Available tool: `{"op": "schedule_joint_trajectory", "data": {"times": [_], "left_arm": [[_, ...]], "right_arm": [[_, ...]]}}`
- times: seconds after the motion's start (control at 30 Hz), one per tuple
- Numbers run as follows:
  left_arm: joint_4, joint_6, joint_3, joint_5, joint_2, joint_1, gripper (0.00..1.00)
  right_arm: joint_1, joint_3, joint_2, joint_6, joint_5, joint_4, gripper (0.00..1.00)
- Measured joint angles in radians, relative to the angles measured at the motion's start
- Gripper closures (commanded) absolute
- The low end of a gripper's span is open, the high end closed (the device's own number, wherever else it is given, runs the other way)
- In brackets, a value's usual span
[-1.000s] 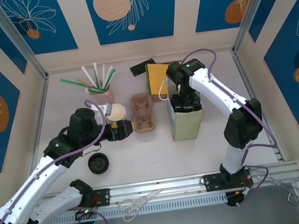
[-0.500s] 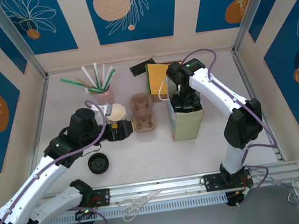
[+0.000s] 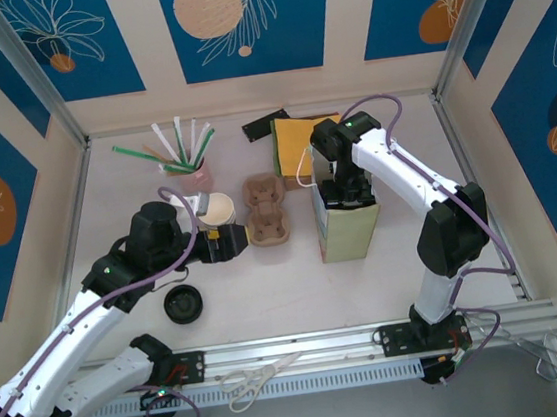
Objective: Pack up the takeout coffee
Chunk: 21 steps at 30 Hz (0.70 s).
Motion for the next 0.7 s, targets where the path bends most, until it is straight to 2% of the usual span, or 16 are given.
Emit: {"op": "schedule_joint_trajectory", "data": {"times": [0.7], "left_arm": [[0.000, 0.000, 0.000, 0.007, 0.000, 0.000, 0.00]], "right_arm": [[0.000, 0.000, 0.000, 0.000, -0.003, -0.018, 0.34]]}}
